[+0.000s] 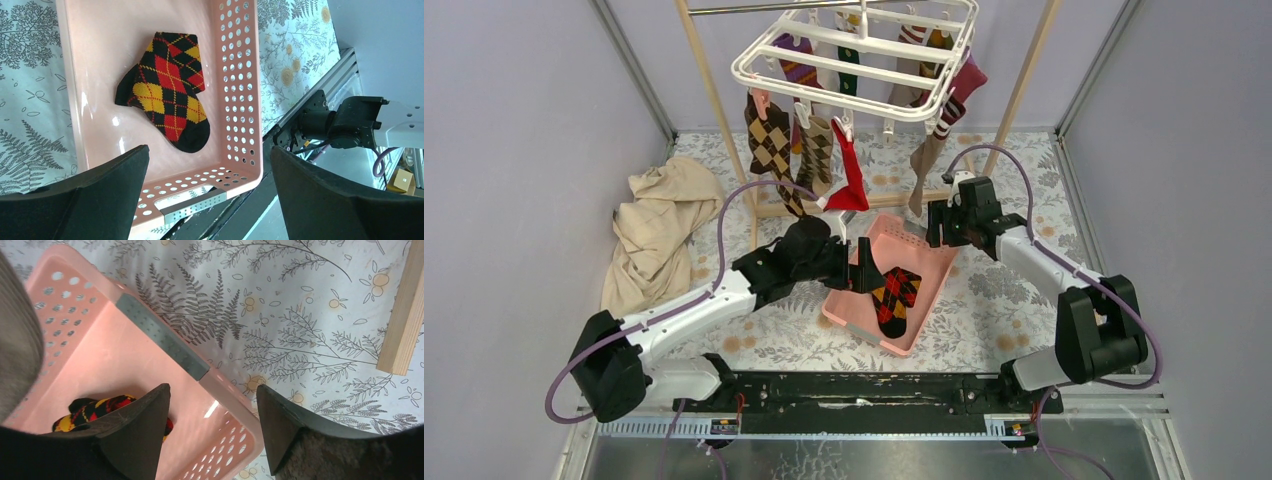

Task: Remove the socks clipped to the hanger
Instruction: Place the sock in the bin, then adjust the bin at the center of the board.

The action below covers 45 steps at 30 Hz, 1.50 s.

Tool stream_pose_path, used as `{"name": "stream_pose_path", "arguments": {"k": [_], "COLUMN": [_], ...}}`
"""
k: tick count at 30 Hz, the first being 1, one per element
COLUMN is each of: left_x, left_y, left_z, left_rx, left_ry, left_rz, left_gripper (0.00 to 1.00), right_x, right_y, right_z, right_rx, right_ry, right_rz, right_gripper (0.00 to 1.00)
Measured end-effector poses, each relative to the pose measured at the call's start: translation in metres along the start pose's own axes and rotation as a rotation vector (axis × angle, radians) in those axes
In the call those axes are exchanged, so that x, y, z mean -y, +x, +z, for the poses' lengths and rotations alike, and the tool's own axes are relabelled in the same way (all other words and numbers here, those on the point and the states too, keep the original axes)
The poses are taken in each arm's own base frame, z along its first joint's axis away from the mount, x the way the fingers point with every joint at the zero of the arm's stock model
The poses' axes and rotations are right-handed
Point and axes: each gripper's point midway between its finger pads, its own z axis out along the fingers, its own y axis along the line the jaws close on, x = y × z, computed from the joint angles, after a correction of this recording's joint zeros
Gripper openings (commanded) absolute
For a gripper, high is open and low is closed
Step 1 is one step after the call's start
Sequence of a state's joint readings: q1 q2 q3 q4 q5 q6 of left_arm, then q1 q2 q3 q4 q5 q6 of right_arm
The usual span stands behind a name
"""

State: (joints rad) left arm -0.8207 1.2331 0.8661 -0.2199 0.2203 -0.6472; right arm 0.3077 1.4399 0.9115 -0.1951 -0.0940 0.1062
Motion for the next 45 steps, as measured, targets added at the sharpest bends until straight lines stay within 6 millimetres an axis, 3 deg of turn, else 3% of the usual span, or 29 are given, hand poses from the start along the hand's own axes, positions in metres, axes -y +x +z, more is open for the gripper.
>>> {"name": "stream_pose_path", "arguments": {"k": [5, 15, 22, 29, 39, 42, 45], "left_x": [-0.001, -0.001, -0.001, -0.002, -0.002, -0.003, -0.004], "left_y": [0.003, 0.005, 0.005, 0.005, 0.004, 0.006, 0.006], "left_z": [-0.001, -0.003, -0.003, -0.003, -0.003, -0.003, -0.003], "left_rx": [-0.011, -0.015, -0.016, -0.017, -0.019, -0.025, -0.028], "left_ry": [-0.004, -0.006, -0.007, -0.007, -0.013, -0.017, -0.019], "left_rz": [0.005, 0.012, 0.020, 0.028, 0.034, 0.033, 0.032], "left_gripper": [0.99, 0.99, 0.99, 0.99, 0.99, 0.99, 0.99], "right_x": [0.007, 0.004, 0.001, -0.022, -0.026, -0.028, -0.032], "right_y": [0.007, 0.011, 0.017, 0.031, 0.081, 0.093, 0.102], "right_z": [0.008, 0.002, -0.022, -0.045, -0.059, -0.064, -0.073], "right_rx": [-0.029, -0.027, 0.001, -0.004, -0.074, -0.086, -0.083], "right_ry": [0.031, 0.057, 0.080, 0.034, 0.031, 0.024, 0.003], "right_rz": [-0.002, 0.002, 0.055, 0.047, 0.185, 0.236, 0.272], "right_gripper": [0.58, 0.21, 0.20, 0.20, 0.24, 0.30, 0.44]}}
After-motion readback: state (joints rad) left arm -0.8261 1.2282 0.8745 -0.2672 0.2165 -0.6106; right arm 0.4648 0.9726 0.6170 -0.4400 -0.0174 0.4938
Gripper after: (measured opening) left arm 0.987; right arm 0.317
